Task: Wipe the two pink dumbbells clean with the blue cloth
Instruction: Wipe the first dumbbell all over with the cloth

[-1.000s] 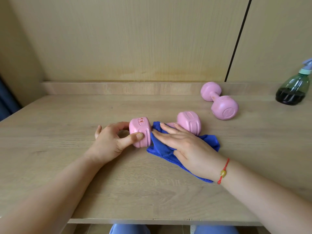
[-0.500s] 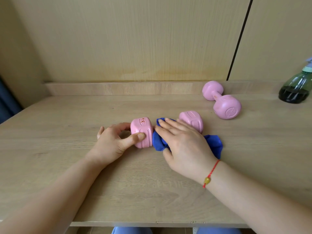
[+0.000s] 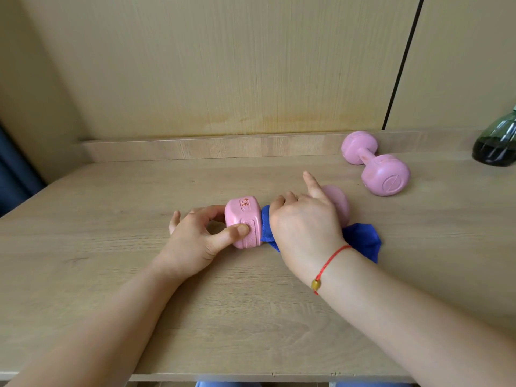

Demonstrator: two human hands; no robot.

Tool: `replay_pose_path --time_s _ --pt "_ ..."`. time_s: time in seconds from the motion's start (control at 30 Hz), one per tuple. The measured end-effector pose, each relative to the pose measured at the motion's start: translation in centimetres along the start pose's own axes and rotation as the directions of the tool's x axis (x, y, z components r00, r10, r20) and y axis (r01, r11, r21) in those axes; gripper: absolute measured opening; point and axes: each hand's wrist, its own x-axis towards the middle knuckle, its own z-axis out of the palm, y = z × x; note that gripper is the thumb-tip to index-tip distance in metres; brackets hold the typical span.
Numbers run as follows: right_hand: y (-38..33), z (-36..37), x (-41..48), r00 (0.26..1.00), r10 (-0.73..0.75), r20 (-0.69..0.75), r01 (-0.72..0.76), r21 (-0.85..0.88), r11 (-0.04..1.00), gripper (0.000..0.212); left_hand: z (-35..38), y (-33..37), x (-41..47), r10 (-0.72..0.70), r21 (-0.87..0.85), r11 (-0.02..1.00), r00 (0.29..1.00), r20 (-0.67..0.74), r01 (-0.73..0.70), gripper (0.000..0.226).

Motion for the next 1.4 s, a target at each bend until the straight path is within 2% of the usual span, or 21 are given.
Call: replay_pose_path --time_s 0.07,0.13,0.2,0.27,0.4,0.53,0.67,0.83,0.93,1.03,1.13,1.2,1.3,1.4 --pt "-0.3 1.0 -0.4 0.988 0.033 -0.152 -0.026 0.051 0.998 0.048 0.1 0.0 0.0 0.000 0.005 1.000 1.000 -0.006 0.001 0.056" --pt "-0.4 2.3 -0.9 0.998 0.003 -0.070 0.004 0.103 0.995 0.061 0.1 0.0 0.0 0.003 0.010 1.000 1.000 -0.003 -0.003 0.057" --pt "0.5 2.5 -1.6 0.997 -0.052 -0.055 0.061 0.167 0.984 0.069 0.0 0.1 0.0 0.006 0.020 1.000 1.000 0.009 -0.006 0.057" --pt "1.6 2.4 -2.4 0.992 -0.081 -0.100 0.101 0.209 0.973 0.061 -0.1 0.2 -0.1 0.010 0.028 1.000 1.000 0.019 -0.010 0.058" --pt "4.3 3.2 -4.2 0.970 -0.168 -0.176 0.192 0.129 0.973 0.049 -0.2 0.4 -0.2 0.012 0.029 0.999 1.000 0.024 -0.013 0.055" --pt "5.7 2.7 -5.2 0.977 -0.073 -0.200 0.083 0.043 0.996 0.048 -0.2 0.5 -0.3 0.019 0.011 1.000 0.999 0.035 -0.020 0.054" --pt "3.8 2.8 -3.9 0.986 -0.001 -0.165 0.003 0.012 1.000 0.048 -0.1 0.6 -0.2 0.029 0.017 0.999 0.998 0.051 -0.030 0.051" --pt "2.8 3.2 -2.7 0.977 0.055 -0.204 -0.019 0.176 0.984 0.052 -0.1 0.2 -0.1 0.016 0.017 1.000 0.999 0.039 -0.016 0.051" --pt "2.5 1.9 -2.2 0.988 0.066 -0.137 -0.022 0.300 0.954 0.047 -0.2 0.4 -0.3 0.010 0.013 1.000 0.999 0.037 -0.010 0.053" --pt "2.4 1.8 -1.7 0.998 -0.003 -0.069 0.033 0.440 0.898 0.060 -0.3 0.5 -0.4 0.004 0.007 1.000 0.999 0.032 -0.004 0.055" --pt "2.4 2.3 -1.5 0.993 -0.070 -0.098 0.112 0.540 0.834 0.072 -0.4 0.8 -0.5 -0.002 -0.030 1.000 0.999 0.032 0.003 0.053" --pt "2.9 3.0 -1.7 0.987 -0.131 -0.096 0.162 0.522 0.837 0.076 -0.4 0.9 -0.5 0.000 -0.071 0.997 0.999 0.051 0.004 0.054" --pt "3.5 3.9 -2.1 0.969 -0.160 -0.188 0.217 0.346 0.913 0.065 -0.5 0.9 -0.5 -0.001 -0.091 0.996 0.998 0.061 0.007 0.055" --pt "3.9 4.6 -2.6 0.962 -0.188 -0.198 0.239 0.285 0.928 0.058 -0.5 1.0 -0.6 0.004 -0.096 0.995 0.998 0.070 0.003 0.050"
